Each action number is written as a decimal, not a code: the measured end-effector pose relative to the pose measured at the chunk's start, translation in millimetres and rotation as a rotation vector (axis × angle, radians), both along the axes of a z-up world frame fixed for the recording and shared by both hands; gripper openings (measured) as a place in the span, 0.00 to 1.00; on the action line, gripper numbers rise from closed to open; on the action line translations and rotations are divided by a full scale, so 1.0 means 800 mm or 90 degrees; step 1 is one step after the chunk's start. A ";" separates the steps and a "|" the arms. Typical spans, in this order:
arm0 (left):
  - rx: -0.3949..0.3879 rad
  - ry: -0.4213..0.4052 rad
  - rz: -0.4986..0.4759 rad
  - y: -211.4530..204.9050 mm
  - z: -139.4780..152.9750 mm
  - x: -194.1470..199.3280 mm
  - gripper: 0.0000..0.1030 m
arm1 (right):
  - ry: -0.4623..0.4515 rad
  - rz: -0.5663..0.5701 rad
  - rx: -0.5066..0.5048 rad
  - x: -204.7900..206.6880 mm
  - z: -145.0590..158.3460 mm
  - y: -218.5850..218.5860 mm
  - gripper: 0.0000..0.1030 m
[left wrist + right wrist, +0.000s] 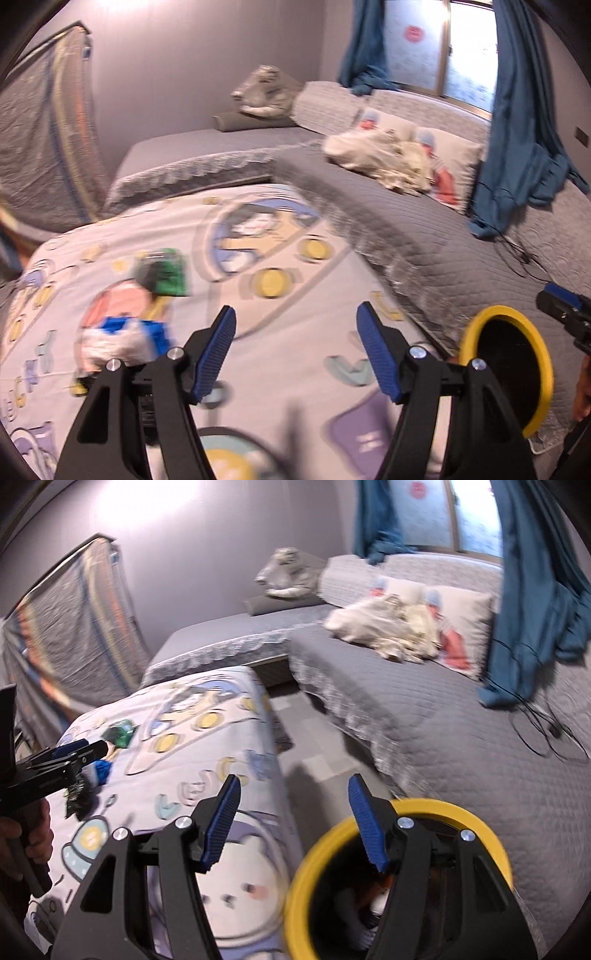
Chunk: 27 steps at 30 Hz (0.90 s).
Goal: Collect trash
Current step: 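Move both tools back over the remaining black bags and blue glove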
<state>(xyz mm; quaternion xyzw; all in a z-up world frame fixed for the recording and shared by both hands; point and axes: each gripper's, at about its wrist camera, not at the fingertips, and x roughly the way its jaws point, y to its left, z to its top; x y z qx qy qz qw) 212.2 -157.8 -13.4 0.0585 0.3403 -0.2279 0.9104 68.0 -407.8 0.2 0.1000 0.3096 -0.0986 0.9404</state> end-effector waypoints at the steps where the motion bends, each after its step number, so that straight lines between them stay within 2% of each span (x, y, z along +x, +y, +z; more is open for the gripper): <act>1: 0.001 -0.001 0.011 0.013 0.001 0.003 0.63 | 0.001 0.015 -0.001 0.008 0.002 0.011 0.56; 7: 0.014 -0.002 0.078 0.093 -0.001 0.016 0.63 | 0.007 0.082 -0.008 0.049 0.006 0.067 0.56; 12: 0.018 0.018 0.114 0.142 -0.018 0.020 0.63 | 0.018 0.135 0.000 0.094 0.001 0.105 0.57; 17: 0.008 0.044 0.123 0.167 -0.037 0.018 0.64 | 0.020 0.175 -0.005 0.140 -0.002 0.140 0.60; 23: 0.008 0.065 0.115 0.170 -0.057 0.015 0.64 | 0.029 0.219 -0.029 0.193 -0.006 0.183 0.60; 27: 0.028 0.069 0.118 0.165 -0.071 0.017 0.65 | 0.038 0.239 -0.031 0.218 -0.014 0.201 0.60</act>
